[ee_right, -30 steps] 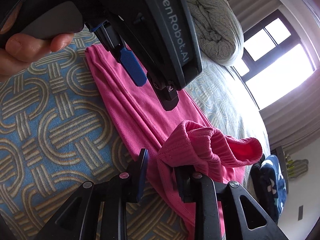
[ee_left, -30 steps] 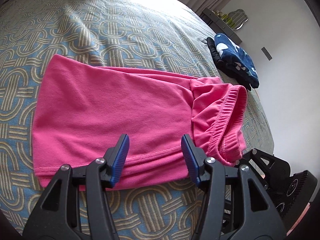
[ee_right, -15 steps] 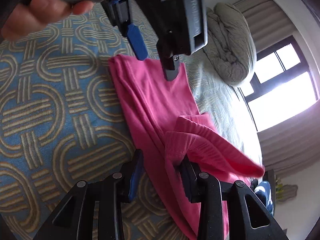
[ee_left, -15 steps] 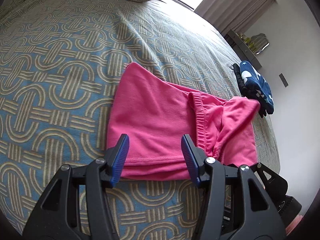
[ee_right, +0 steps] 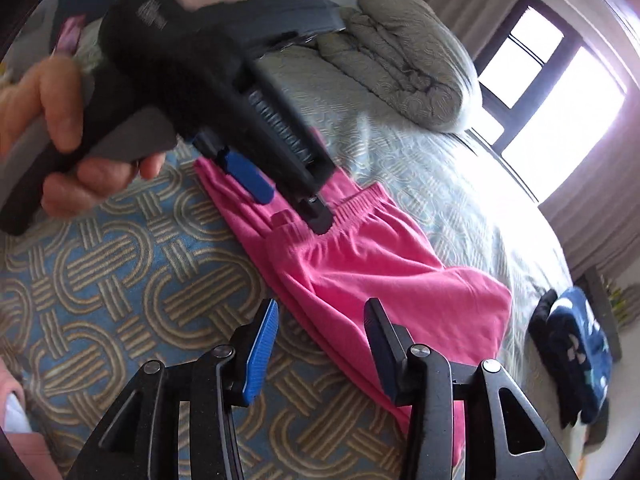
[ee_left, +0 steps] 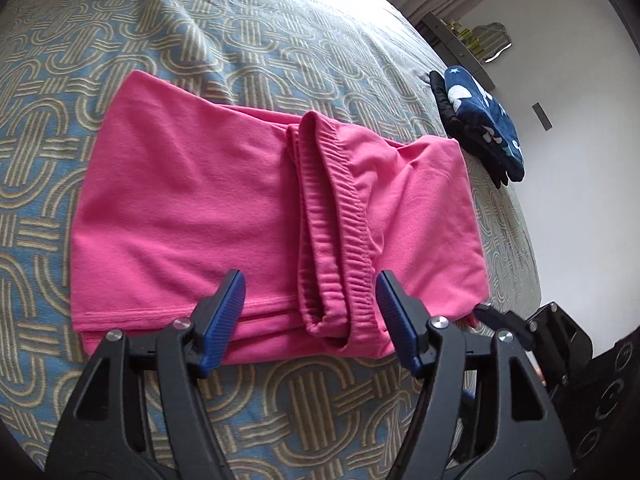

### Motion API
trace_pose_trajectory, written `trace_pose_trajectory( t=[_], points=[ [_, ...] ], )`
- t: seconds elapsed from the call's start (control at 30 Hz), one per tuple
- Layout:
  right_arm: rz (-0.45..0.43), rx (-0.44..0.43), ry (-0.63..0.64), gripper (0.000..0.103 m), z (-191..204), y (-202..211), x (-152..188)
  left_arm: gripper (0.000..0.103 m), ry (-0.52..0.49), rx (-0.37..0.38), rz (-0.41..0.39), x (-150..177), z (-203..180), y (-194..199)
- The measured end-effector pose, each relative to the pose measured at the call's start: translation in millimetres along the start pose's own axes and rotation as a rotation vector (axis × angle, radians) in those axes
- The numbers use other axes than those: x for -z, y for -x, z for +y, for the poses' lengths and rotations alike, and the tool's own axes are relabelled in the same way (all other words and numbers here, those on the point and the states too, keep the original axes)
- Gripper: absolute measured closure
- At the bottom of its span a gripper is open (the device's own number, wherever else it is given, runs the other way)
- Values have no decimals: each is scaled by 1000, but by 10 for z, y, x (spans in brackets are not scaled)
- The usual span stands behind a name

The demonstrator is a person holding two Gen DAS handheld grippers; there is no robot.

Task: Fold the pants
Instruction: 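Fold the waistband over onto the folded legs with right tool, then open, then grasp the waistband edge of the folded pants with the left tool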

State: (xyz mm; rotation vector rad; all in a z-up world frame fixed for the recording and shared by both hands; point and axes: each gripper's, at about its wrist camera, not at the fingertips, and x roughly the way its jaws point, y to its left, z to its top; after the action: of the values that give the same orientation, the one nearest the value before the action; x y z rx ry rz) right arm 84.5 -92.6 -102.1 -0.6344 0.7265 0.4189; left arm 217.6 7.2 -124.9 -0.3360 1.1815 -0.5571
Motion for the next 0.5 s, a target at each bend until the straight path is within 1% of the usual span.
trace_pose_trajectory(
  t=[0.07,0.17,0.2,0.3,0.4,0.43,0.47,0.5],
  points=[
    [-9,-19,-130,55,-270,86,36,34,-9,9,14,-30,-36,-46],
    [-15,-41,-323,50,-698,160,112,34,-2,22,29,-96,-62,-120],
    [-14,-46,-383,50,-785,185,184,34,4,29,30,-121,-61,-137],
    [2,-55,-558,47,-1110,174,345,34,36,58,29,-201,-58,-166],
    [34,-98,-724,45,-1401,86,507,35,58,98,27,-262,-56,-189],
    [42,-120,-777,45,-1470,55,569,39,60,110,30,-276,-69,-202],
    [50,-140,-829,45,-1521,34,651,48,58,108,36,-284,-87,-215],
    [60,-158,-876,45,-1575,3,706,62,47,91,37,-286,-114,-220]
  ],
)
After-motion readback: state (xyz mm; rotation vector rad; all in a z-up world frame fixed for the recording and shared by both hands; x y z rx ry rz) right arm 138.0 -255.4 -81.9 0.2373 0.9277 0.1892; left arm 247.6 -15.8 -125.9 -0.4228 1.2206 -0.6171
